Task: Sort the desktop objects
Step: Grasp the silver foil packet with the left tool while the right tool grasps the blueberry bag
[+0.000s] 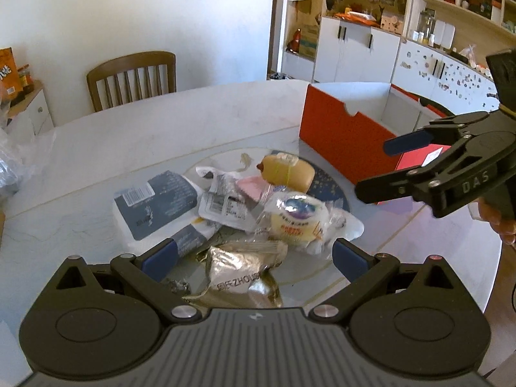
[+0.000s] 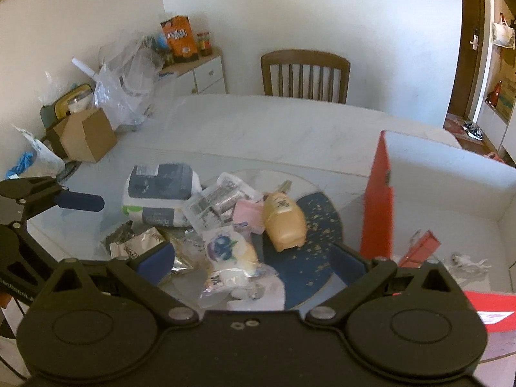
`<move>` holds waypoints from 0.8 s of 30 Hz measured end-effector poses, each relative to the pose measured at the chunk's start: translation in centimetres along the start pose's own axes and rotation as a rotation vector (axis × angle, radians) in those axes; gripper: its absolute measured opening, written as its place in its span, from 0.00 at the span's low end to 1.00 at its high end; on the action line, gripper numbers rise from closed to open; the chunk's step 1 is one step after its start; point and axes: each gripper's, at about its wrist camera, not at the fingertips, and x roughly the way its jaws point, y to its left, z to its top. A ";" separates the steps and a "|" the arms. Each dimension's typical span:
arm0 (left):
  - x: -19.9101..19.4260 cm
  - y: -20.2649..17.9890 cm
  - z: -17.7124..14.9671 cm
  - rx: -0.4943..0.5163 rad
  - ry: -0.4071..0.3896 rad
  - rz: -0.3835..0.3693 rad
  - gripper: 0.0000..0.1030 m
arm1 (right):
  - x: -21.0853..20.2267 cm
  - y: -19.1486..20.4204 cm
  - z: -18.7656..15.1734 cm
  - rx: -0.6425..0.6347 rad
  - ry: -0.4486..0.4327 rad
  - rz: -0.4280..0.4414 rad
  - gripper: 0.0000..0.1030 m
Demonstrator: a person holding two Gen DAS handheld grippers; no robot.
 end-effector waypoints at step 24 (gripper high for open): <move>5.3 0.5 -1.5 0.043 0.121 -0.004 0.99 | 7.9 1.8 0.1 -0.033 0.132 -0.028 0.85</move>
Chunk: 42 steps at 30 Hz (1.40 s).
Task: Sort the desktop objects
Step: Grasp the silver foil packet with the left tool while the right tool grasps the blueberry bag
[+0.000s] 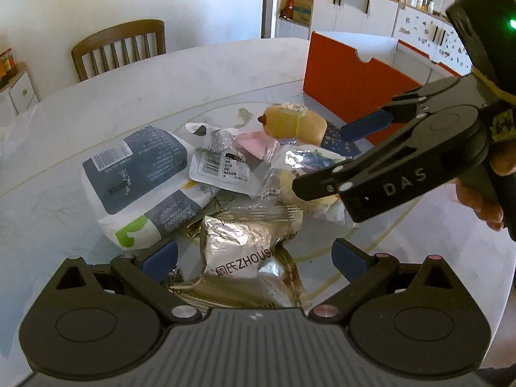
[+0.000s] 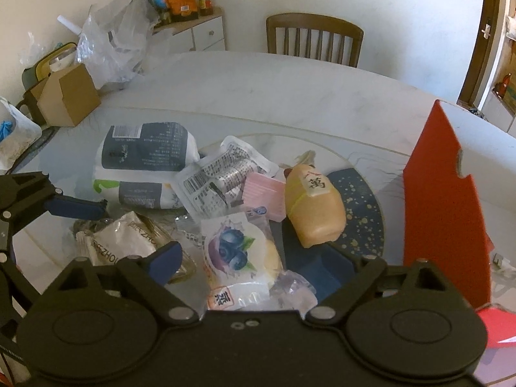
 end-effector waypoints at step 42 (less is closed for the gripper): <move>-0.8 0.4 -0.3 -0.014 0.005 0.019 0.51 | -1.4 -0.1 0.2 0.055 -0.010 0.025 0.50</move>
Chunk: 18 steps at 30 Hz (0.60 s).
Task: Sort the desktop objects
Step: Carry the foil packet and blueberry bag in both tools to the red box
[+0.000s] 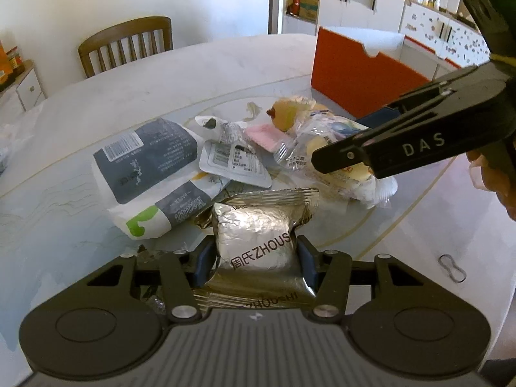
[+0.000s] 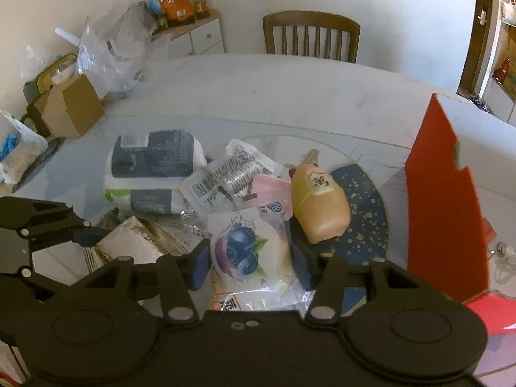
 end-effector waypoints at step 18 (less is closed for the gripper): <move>-4.2 -1.8 2.8 -0.029 -0.084 -0.011 0.51 | -5.9 -1.4 -0.1 0.048 -0.058 -0.017 0.50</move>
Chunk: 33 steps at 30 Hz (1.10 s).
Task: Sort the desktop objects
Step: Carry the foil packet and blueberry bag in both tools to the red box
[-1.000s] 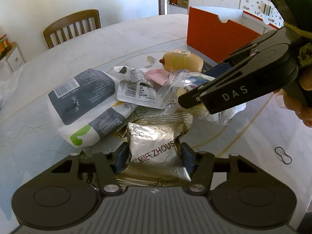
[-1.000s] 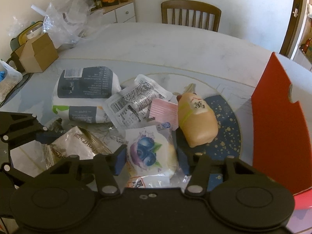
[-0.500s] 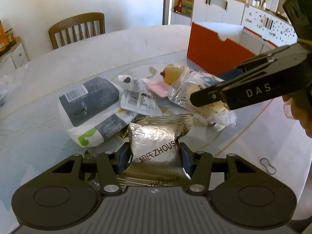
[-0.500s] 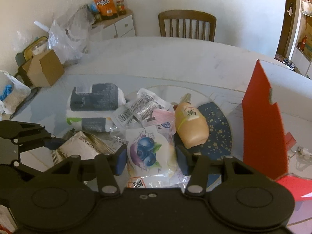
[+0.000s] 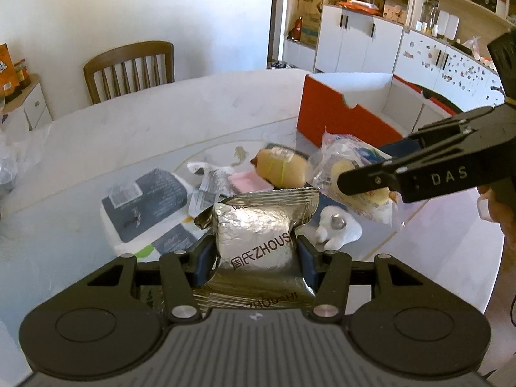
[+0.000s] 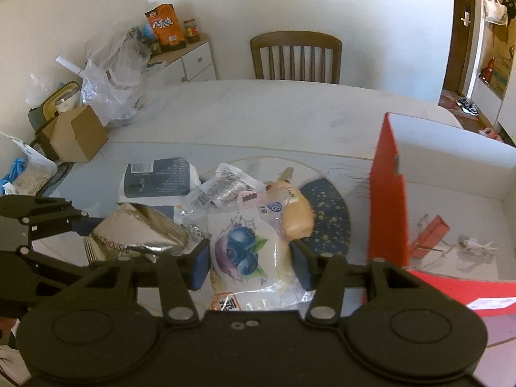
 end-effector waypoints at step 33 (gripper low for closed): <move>1.9 -9.9 10.7 0.070 -0.130 -0.076 0.51 | -8.4 -12.6 0.8 0.065 -0.099 -0.093 0.50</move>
